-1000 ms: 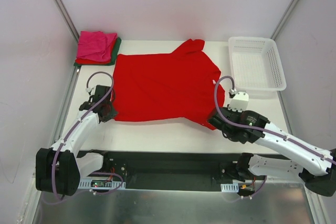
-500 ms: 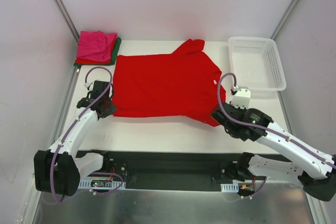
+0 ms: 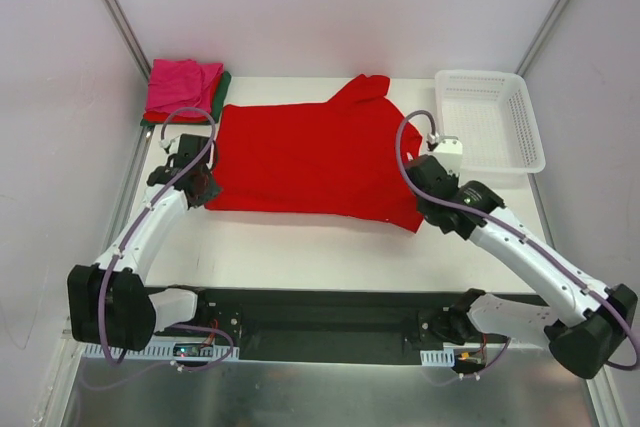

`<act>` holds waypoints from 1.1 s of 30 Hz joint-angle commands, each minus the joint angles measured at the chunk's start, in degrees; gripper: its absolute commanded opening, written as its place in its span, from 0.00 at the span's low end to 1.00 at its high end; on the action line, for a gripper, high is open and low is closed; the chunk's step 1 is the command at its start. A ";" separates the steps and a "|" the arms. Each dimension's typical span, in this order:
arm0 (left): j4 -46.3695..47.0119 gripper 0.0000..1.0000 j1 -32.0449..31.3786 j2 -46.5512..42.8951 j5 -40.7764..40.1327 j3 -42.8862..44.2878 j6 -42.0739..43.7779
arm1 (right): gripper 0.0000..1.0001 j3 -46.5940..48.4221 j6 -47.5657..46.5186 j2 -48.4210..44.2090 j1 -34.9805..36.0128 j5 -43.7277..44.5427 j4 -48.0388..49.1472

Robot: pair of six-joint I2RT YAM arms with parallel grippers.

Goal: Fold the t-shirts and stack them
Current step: Fold the flattened tshirt in 1/3 of the way

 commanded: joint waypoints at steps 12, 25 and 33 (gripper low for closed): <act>-0.03 0.00 0.63 8.34 -5.41 8.34 1.99 | 0.01 12.24 -15.02 14.65 -10.04 -11.34 16.97; 0.58 0.00 0.63 14.41 -6.64 13.26 2.25 | 0.01 21.04 -17.75 26.70 -14.88 -16.71 20.93; 0.76 0.00 0.63 20.47 -7.43 18.79 2.69 | 0.01 26.14 -18.63 31.44 -17.69 -19.00 21.72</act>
